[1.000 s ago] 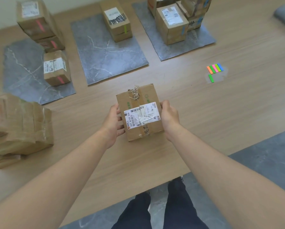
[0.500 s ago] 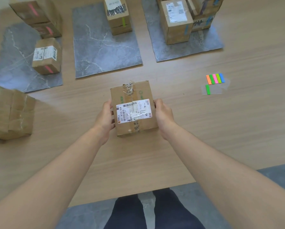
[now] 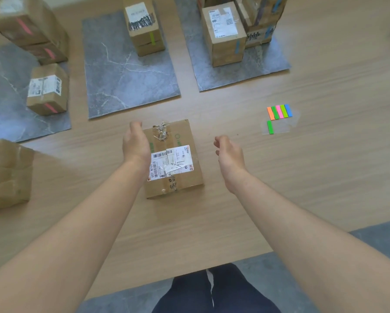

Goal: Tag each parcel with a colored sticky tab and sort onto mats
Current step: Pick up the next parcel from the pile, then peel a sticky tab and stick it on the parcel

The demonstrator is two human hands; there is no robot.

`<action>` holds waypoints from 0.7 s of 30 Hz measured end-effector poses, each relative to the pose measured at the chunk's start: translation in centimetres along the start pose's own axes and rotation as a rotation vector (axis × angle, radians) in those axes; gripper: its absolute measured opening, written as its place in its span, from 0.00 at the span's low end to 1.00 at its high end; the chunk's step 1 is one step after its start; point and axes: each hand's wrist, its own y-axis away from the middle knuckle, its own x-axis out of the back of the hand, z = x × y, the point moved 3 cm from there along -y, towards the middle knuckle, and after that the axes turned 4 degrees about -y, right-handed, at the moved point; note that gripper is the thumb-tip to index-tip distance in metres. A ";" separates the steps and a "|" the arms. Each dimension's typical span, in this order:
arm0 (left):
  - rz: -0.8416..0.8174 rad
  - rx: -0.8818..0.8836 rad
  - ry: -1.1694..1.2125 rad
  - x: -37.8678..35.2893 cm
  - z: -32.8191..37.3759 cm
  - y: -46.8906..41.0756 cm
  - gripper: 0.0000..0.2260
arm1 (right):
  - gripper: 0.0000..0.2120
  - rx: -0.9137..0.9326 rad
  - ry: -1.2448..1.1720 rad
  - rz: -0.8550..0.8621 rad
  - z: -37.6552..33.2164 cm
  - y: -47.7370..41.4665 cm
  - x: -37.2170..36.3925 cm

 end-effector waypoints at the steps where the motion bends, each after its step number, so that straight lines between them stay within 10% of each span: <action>1: -0.009 -0.005 0.010 -0.6 0.3 -0.1 0.16 | 0.25 0.004 -0.011 0.019 -0.2 -0.1 0.5; 21: -0.468 -0.065 -0.017 -21.4 3.5 5.6 0.19 | 0.14 0.185 0.068 0.081 -4.2 -9.8 12.0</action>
